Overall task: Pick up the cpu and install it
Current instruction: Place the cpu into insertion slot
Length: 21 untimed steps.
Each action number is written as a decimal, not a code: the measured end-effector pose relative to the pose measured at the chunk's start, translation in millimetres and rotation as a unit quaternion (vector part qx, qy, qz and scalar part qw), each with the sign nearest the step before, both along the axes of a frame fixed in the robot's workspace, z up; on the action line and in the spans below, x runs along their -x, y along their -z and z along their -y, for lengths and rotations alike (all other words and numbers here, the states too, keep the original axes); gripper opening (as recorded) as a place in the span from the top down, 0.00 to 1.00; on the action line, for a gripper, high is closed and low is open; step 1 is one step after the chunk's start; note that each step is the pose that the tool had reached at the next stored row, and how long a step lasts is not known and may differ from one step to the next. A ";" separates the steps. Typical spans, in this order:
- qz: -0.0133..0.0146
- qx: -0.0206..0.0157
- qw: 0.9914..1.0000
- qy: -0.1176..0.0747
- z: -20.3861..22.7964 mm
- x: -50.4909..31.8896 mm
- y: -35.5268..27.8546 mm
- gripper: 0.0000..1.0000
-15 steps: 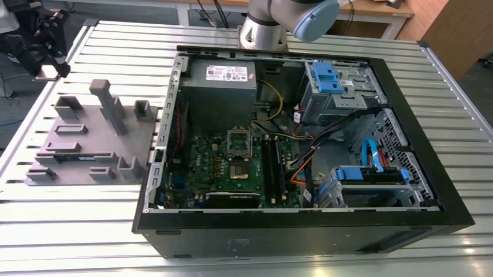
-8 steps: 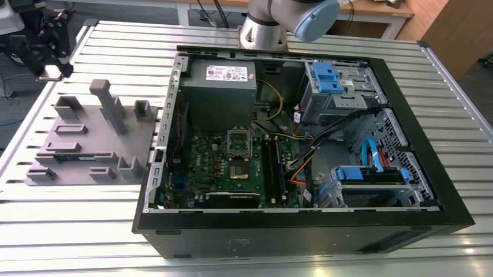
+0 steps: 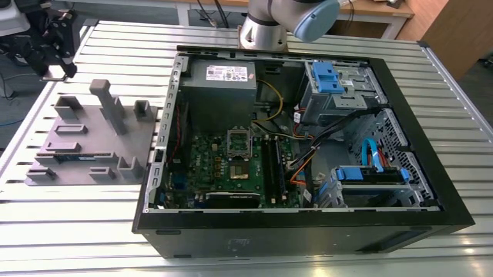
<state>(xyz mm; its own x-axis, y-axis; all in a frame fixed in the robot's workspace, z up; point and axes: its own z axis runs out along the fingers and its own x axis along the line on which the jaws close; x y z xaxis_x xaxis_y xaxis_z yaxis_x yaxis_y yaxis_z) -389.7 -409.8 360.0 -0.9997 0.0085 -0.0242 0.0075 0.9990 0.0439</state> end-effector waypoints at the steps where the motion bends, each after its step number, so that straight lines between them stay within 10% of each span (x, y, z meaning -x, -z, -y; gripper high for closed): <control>1: 0.000 0.000 1.000 0.000 0.0 -0.8 0.1 0.53; 21: 0.000 0.000 1.000 0.000 0.0 -17.9 0.0 0.53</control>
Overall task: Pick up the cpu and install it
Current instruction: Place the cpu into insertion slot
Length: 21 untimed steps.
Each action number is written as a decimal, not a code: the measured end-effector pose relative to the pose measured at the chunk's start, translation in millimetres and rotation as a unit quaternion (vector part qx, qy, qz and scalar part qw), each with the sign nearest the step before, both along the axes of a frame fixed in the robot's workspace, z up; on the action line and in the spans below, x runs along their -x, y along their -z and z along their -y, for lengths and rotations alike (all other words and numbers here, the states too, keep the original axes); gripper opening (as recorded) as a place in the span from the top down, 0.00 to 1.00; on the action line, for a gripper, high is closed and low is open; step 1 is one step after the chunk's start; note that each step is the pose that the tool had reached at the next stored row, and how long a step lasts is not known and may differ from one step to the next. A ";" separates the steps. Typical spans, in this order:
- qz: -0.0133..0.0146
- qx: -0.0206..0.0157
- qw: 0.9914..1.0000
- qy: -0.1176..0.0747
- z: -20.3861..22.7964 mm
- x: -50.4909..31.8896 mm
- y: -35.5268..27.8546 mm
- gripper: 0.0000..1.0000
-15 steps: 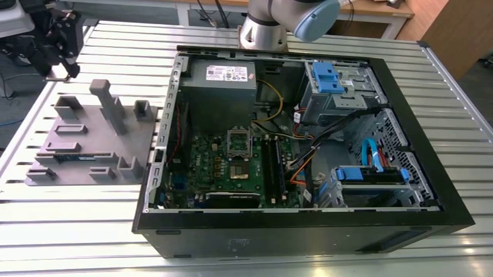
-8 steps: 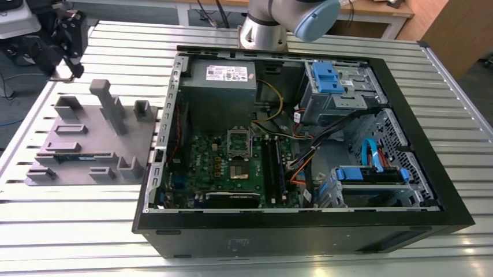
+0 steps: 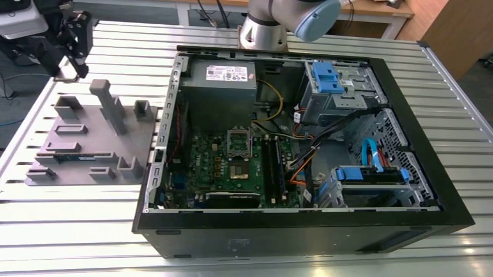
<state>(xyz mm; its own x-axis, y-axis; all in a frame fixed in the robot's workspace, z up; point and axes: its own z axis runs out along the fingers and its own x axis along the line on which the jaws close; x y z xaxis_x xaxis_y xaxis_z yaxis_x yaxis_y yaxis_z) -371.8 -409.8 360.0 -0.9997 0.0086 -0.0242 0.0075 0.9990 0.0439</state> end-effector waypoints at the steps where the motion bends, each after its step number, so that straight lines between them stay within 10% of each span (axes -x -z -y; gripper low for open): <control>1: 0.000 0.000 1.000 0.000 0.0 -0.8 0.0 0.53; 21: 0.000 0.000 1.000 0.000 0.0 -14.6 0.0 0.53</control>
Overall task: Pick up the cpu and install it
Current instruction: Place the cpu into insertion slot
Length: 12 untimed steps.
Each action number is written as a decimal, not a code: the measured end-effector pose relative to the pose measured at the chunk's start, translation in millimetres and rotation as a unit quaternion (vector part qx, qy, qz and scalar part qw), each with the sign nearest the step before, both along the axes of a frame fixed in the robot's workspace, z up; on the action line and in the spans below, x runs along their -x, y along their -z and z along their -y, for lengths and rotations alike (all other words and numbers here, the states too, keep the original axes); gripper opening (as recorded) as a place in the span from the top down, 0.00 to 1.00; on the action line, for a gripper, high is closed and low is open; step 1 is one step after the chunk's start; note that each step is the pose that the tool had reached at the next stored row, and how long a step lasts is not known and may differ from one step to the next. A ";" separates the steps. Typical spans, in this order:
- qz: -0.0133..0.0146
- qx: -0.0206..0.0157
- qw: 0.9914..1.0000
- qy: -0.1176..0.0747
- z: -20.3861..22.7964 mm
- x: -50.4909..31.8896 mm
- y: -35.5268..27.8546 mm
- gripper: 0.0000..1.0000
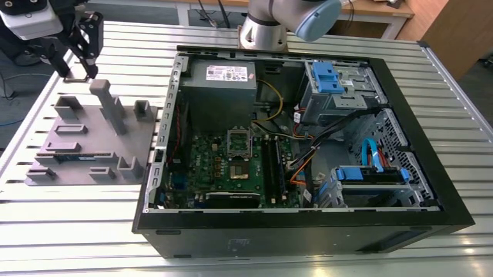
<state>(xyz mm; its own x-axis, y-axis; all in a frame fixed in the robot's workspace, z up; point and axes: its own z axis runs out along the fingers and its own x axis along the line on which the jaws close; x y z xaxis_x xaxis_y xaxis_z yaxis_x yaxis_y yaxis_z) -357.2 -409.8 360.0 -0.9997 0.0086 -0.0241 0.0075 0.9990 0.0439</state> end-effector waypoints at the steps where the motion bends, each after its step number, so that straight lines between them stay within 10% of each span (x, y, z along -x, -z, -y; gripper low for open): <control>1: 0.000 0.000 1.000 0.000 0.0 -0.6 0.0 0.53; 12: 0.000 0.000 1.000 0.000 0.0 -2.0 0.0 0.53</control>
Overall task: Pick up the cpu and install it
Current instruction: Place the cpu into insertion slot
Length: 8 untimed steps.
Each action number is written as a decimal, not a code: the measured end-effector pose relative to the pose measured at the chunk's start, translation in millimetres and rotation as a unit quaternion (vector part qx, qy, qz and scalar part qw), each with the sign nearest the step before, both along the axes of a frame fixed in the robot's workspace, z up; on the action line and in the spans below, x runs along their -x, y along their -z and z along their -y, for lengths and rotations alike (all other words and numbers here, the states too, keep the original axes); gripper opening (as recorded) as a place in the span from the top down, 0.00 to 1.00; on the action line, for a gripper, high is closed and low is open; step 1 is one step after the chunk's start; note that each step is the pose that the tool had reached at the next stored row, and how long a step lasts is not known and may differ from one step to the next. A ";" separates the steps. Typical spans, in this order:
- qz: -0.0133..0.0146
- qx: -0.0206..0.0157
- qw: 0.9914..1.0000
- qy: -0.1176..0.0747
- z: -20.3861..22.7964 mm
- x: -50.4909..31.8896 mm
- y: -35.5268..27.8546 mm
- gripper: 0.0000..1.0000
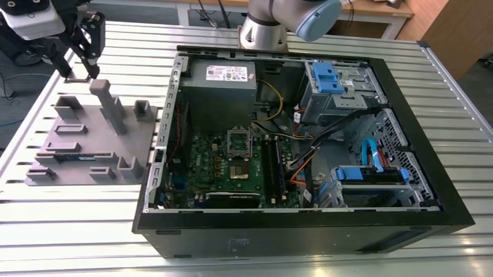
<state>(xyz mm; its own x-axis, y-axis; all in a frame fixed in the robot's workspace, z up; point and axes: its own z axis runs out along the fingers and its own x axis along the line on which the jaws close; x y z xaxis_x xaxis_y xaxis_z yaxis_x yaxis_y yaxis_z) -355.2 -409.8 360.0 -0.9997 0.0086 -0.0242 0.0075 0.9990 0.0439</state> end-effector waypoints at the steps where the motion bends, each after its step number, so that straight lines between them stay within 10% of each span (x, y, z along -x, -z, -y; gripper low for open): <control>1: 0.000 0.000 1.000 0.000 0.0 0.0 0.0 0.53; 8: 0.000 0.000 1.000 0.000 0.0 -6.0 0.1 0.53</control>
